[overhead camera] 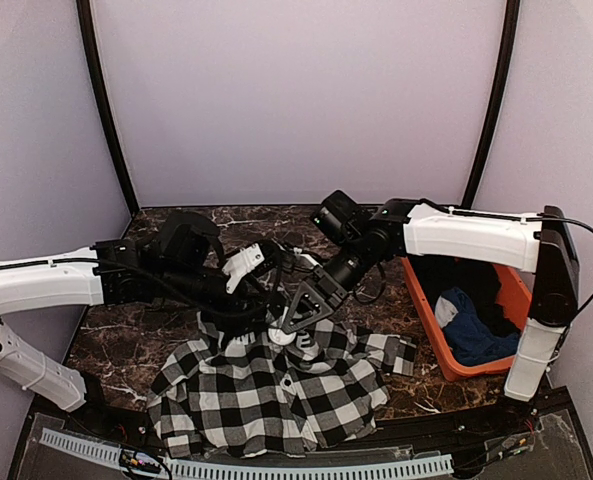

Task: Pin the brooch onto the clothing
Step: Pin the brooch to the flattened clothing.

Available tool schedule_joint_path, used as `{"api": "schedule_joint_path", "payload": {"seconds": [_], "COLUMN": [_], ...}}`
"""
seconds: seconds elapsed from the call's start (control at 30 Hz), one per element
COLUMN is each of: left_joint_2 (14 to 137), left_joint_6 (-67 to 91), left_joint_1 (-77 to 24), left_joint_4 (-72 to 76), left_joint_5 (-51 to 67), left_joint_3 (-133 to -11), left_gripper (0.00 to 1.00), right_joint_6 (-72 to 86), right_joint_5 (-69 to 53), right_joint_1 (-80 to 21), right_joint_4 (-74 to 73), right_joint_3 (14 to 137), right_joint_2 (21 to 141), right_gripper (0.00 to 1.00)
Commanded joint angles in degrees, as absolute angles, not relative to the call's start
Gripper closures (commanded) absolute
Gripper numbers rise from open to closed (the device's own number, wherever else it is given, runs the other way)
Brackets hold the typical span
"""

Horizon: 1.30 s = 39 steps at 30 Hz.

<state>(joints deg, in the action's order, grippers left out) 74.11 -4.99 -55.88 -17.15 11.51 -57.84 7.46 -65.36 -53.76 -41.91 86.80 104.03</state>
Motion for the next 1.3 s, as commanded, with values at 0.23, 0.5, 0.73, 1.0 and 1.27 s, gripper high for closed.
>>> {"api": "schedule_joint_path", "payload": {"seconds": [0.23, 0.5, 0.73, 1.0, 1.27], "left_joint_2": [69.6, 70.7, 72.8, 70.0, 72.3], "left_joint_6": [-7.4, -10.7, -14.5, -7.9, -2.9], "left_joint_1": [-55.0, -54.9, -54.2, -48.6, -44.7], "left_joint_4": [-21.1, -22.4, -26.8, -18.2, -13.9], "left_joint_5": [25.4, 35.5, 40.3, 40.4, 47.7], "left_joint_3": [-58.4, -58.6, -60.2, -57.7, -57.9], "left_gripper": [0.17, 0.02, 0.01, 0.02, 0.17], "right_joint_6": [5.9, 6.2, 6.3, 6.4, 6.5], "right_joint_5": [-69.9, -69.9, -70.0, -69.9, -69.9], "right_joint_1": [-54.7, -54.1, -53.7, -53.6, -53.6], "right_joint_4": [-40.3, -39.9, -39.5, -39.3, -39.2], "right_joint_3": [88.2, 87.4, 86.8, 86.1, 86.4], "right_joint_2": [103.2, 103.2, 103.3, 103.4, 103.8], "right_gripper": [1.00, 1.00, 1.00, 1.00, 1.00]}}
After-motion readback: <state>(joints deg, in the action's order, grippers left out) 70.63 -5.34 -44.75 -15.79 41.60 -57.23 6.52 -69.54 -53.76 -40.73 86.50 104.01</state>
